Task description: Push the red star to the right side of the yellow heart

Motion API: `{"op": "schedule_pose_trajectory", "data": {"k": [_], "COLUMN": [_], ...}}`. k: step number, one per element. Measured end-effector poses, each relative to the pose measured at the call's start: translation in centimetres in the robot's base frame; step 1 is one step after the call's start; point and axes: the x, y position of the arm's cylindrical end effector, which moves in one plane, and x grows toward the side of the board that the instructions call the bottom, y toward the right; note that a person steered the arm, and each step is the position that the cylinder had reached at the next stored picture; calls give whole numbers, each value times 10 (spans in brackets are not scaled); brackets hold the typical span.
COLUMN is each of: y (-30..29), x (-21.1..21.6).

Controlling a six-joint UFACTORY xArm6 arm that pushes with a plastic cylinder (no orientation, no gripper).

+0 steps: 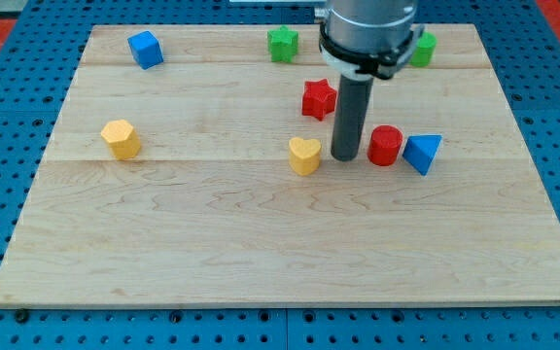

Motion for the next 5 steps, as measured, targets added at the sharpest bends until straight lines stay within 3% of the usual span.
{"op": "schedule_pose_trajectory", "data": {"k": [2,3,4,5], "y": [-8,42,11,-19], "x": [-43,-73,-113,-63]}}
